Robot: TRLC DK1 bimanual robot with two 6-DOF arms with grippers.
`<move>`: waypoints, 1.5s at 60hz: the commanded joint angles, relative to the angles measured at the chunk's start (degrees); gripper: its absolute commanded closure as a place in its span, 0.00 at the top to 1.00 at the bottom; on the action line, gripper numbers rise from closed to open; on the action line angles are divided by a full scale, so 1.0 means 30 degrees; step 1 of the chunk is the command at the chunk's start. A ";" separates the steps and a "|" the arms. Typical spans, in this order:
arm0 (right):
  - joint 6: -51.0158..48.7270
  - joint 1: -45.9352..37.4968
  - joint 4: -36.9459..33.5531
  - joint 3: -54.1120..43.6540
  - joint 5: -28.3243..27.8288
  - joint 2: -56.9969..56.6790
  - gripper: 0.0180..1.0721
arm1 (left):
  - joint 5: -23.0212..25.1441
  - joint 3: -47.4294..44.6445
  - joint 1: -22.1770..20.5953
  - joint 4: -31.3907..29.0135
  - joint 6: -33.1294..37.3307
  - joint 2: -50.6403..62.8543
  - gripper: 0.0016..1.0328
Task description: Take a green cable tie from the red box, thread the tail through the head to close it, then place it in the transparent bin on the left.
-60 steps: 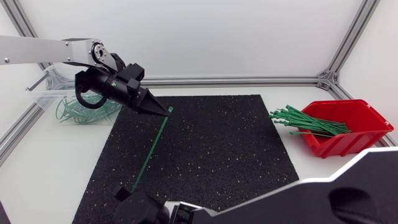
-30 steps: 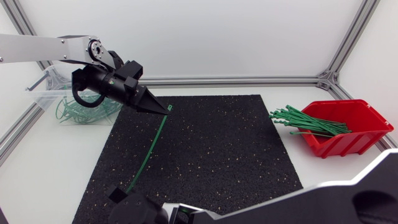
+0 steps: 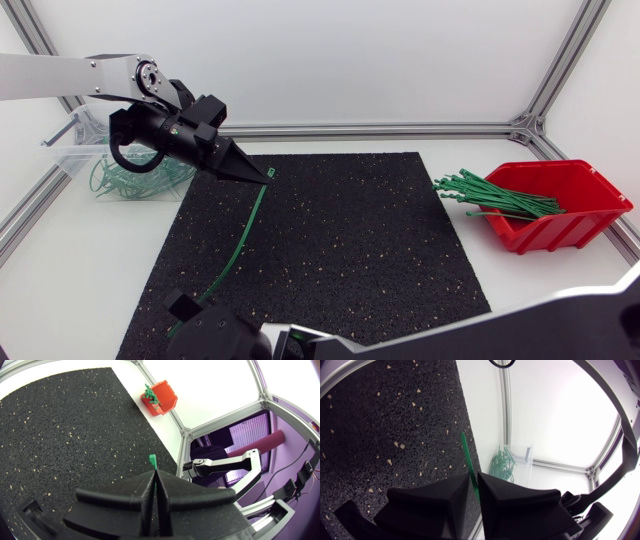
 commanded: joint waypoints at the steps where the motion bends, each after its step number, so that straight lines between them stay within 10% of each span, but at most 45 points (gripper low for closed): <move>1: 0.0323 0.0132 0.0226 0.0239 0.0121 -0.0228 0.18 | 0.0205 -0.0558 0.0002 -0.0343 0.0631 -0.0429 0.03; 31: 0.0997 0.0132 -0.0331 0.0825 -0.0055 -0.0872 0.08 | 0.0205 -0.0734 0.0032 -0.0343 0.0866 -0.0517 0.03; 42: 0.4220 -0.0190 -0.4462 0.2202 -0.1344 -0.2220 0.08 | 0.0293 -0.1115 0.0032 -0.0314 0.1217 -0.1103 0.03; 90: 1.8048 -0.7133 -1.7411 0.6743 -1.4938 -0.2747 0.05 | 0.2138 -0.2433 0.1526 0.0213 0.1422 -0.2715 0.03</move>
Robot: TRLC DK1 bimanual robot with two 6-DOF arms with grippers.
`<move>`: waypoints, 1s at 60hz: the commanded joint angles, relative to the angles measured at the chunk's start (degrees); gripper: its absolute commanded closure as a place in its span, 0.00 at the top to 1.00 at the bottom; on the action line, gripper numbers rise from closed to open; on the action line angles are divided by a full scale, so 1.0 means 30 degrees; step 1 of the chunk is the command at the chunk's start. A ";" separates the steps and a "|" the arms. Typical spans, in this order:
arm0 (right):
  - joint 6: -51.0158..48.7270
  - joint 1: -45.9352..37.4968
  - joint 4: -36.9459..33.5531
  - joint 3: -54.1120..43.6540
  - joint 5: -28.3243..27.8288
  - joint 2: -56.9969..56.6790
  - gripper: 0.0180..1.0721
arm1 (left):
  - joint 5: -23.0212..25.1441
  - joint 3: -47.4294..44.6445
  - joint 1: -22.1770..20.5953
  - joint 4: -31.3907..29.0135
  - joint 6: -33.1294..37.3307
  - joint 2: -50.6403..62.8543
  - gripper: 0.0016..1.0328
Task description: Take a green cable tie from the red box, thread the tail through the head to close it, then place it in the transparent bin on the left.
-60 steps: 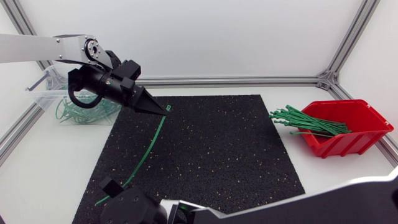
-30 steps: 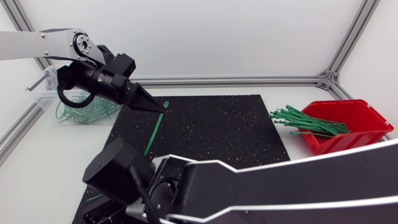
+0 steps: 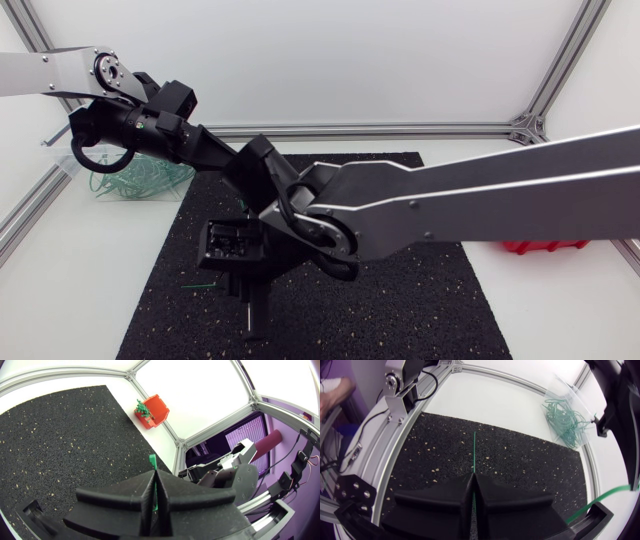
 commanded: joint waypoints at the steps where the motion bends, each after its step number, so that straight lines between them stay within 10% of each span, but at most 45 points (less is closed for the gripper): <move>1: 0.1772 -0.0664 -0.1114 0.0915 -0.1227 -0.0001 0.05 | 0.0455 -0.0677 0.0061 -0.0042 0.0424 -0.0420 0.03; 29: 0.4526 -0.3829 -0.5860 0.1413 -0.7438 -0.2110 0.05 | 0.0983 -0.1088 -0.1609 0.0867 -0.0455 -0.0478 0.03; 60: 0.5815 -0.5850 -0.8145 0.0358 -0.9079 -0.1143 0.05 | 0.1129 -0.4867 -0.1667 1.0476 -0.4586 -0.1504 0.03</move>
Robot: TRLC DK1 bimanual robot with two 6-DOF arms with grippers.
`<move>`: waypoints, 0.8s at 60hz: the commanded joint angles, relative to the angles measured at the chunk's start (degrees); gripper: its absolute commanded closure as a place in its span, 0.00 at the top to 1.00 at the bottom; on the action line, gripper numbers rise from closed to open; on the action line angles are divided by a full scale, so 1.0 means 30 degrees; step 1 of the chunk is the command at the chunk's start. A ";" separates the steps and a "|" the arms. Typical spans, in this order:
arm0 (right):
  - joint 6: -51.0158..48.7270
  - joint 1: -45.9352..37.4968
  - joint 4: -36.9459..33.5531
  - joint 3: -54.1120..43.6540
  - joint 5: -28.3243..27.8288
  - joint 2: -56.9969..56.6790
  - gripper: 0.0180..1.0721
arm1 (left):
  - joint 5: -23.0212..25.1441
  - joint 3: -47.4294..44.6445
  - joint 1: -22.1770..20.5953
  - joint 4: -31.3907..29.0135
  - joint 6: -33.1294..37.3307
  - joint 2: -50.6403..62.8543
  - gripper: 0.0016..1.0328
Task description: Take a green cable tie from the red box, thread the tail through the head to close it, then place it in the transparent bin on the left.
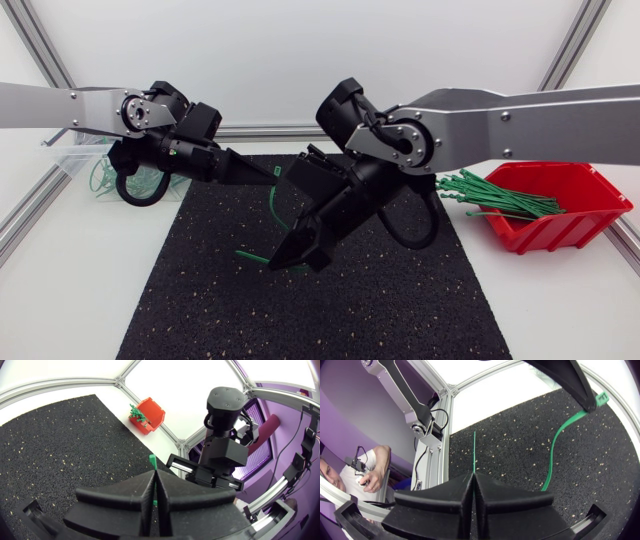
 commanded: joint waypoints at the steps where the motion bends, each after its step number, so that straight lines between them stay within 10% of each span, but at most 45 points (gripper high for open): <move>1: 0.0541 -0.0313 -0.0780 -0.0217 -0.0467 0.0787 0.05 | 0.0270 -0.0940 0.0023 0.0889 -0.0921 -0.0855 0.03; 28: 0.1097 -0.1719 -0.1161 -0.1829 -0.0467 -0.3051 0.05 | -0.2133 -0.5101 -0.2409 1.1436 -0.7513 -0.3873 0.03; 48: 0.9007 -0.2335 0.0158 -0.3850 -0.0643 -0.6244 0.05 | -0.2367 -0.5950 -0.2848 1.2373 -0.9330 -0.4869 0.03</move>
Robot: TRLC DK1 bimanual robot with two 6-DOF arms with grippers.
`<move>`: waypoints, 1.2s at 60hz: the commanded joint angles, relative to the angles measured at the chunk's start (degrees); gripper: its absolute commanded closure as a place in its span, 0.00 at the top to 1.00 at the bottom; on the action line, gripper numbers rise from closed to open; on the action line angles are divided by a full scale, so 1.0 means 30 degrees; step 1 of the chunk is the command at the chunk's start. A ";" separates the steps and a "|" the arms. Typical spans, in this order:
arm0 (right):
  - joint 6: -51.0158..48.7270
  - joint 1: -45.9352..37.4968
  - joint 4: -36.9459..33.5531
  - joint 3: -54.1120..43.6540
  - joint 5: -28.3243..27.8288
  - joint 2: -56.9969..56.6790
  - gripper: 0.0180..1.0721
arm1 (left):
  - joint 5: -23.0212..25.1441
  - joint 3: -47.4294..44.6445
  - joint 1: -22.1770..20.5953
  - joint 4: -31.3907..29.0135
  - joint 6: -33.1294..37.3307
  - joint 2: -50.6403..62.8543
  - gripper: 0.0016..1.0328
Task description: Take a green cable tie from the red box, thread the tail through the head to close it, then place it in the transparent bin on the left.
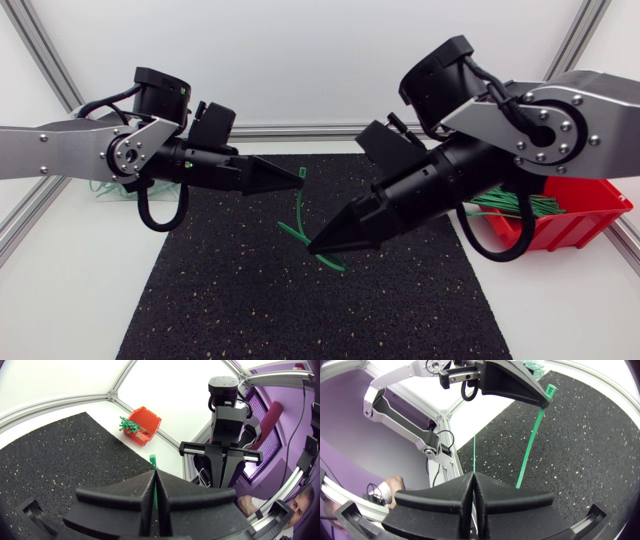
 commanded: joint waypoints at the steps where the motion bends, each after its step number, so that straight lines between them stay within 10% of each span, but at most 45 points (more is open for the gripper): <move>1: 0.2685 -0.0280 0.0180 -0.0776 -0.0097 -0.0219 0.05 | -0.0167 -0.0661 -0.0080 0.0279 -0.1047 -0.0775 0.03; 72: 1.6484 -0.4089 0.1615 -0.2358 -0.4755 -0.4467 0.05 | -0.3478 -0.2946 -0.3449 0.7516 -0.9777 -0.2211 0.03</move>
